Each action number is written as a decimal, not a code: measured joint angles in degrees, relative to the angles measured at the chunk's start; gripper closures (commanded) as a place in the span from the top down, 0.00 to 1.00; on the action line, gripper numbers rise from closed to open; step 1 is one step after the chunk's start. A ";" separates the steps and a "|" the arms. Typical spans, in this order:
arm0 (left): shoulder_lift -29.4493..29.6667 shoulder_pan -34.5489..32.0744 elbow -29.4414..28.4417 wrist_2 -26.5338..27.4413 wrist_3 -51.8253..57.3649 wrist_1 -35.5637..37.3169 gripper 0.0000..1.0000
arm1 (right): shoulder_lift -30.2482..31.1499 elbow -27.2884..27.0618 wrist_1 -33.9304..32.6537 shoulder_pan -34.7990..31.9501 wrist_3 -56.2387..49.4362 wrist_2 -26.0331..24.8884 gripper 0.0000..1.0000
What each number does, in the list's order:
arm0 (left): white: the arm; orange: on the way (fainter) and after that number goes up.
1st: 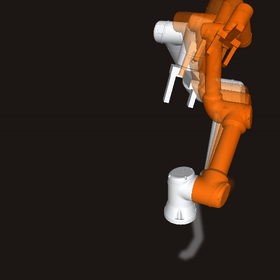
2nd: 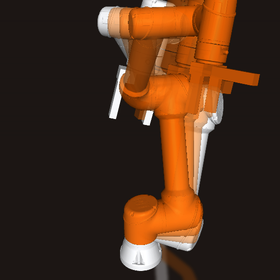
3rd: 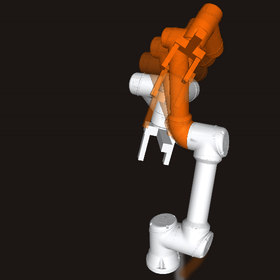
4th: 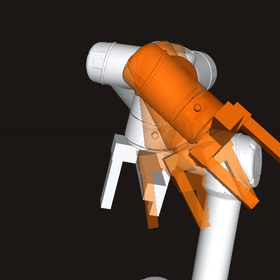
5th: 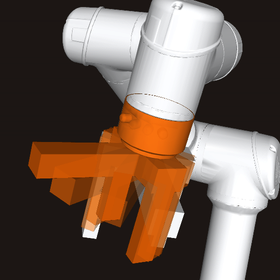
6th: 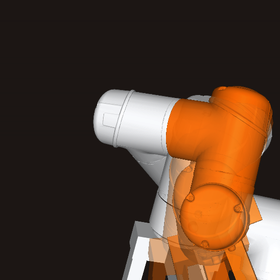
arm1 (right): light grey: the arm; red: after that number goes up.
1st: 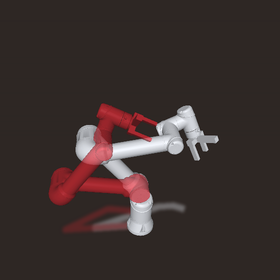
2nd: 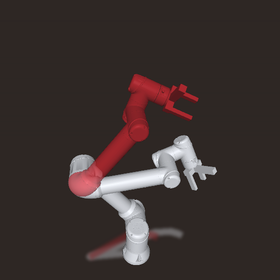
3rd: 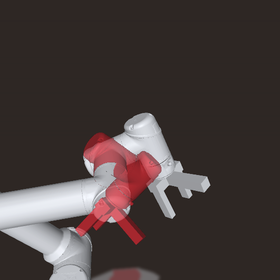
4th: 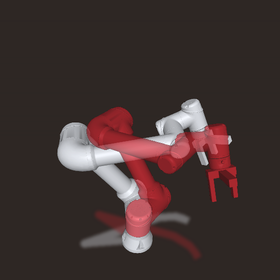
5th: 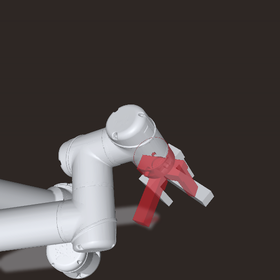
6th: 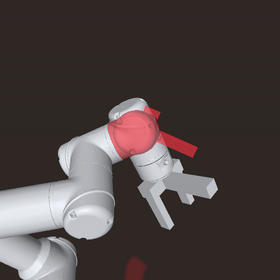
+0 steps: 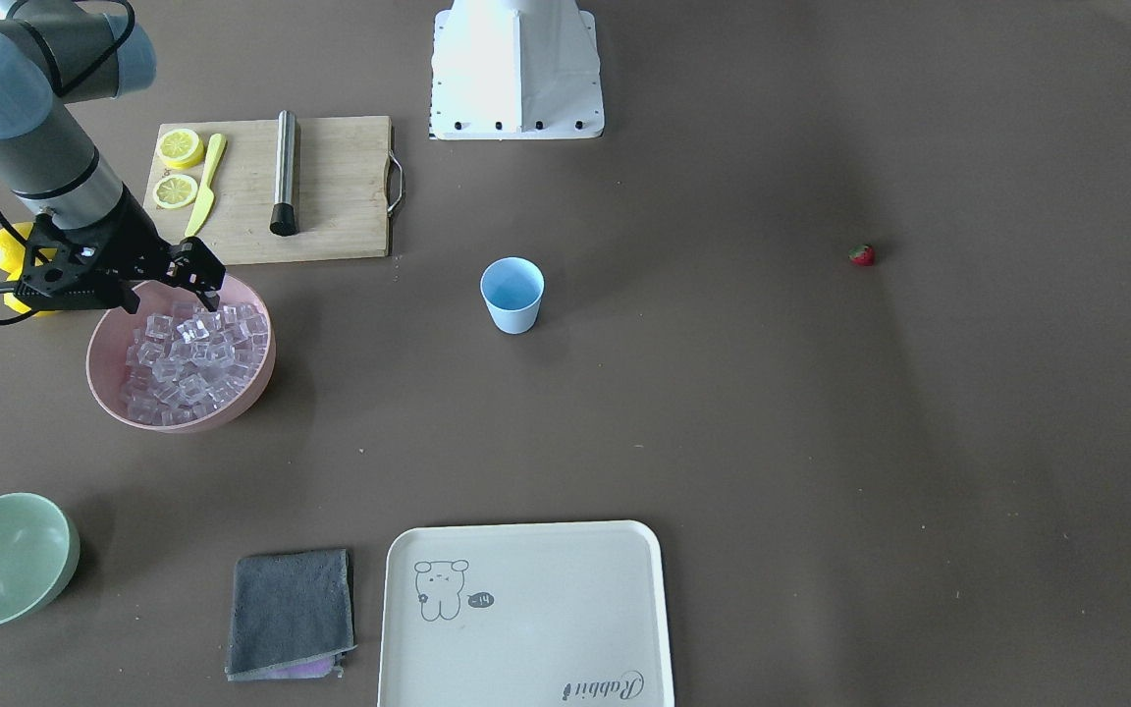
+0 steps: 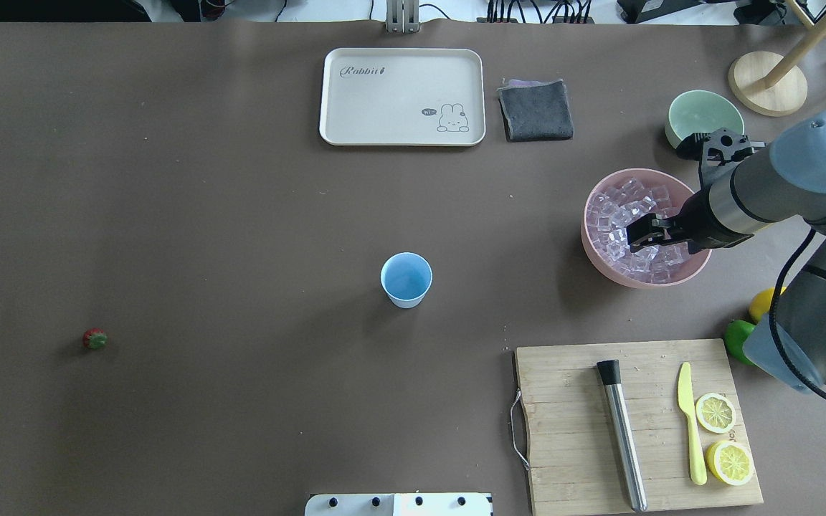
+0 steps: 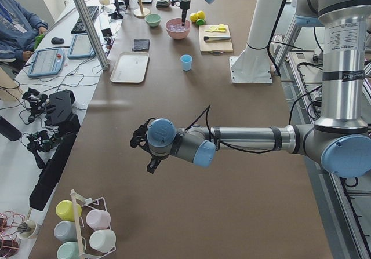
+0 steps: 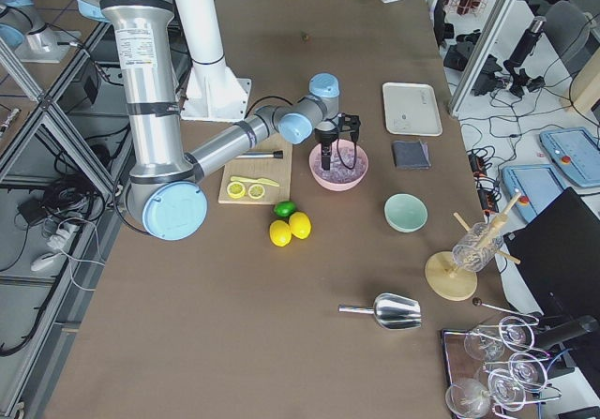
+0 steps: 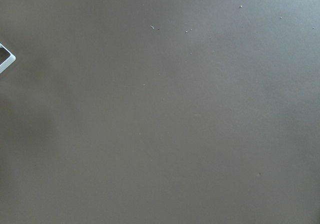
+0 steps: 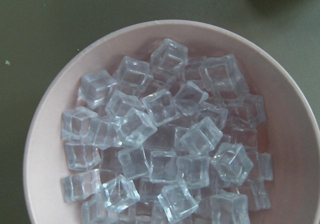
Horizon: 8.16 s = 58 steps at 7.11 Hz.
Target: Put ice and strawberries in cup
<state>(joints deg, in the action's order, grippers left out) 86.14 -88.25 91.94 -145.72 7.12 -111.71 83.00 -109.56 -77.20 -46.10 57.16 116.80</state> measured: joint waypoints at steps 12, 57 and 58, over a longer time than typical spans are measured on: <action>0.08 0.09 -0.49 0.00 -0.04 0.00 0.99 | -3.10 3.88 -0.41 -0.64 -10.34 -0.18 0.00; -1.32 0.35 -0.52 -0.44 -0.09 -2.84 0.99 | -6.87 9.18 -2.95 -3.18 -17.52 1.28 0.46; -1.32 0.36 -0.49 -0.44 -0.09 -2.84 0.99 | -6.81 9.36 -3.00 -3.53 -20.84 1.46 0.46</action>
<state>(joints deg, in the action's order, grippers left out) 84.82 -87.89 91.46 -146.16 7.03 -114.55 76.20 -100.20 -80.21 -49.63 36.31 118.26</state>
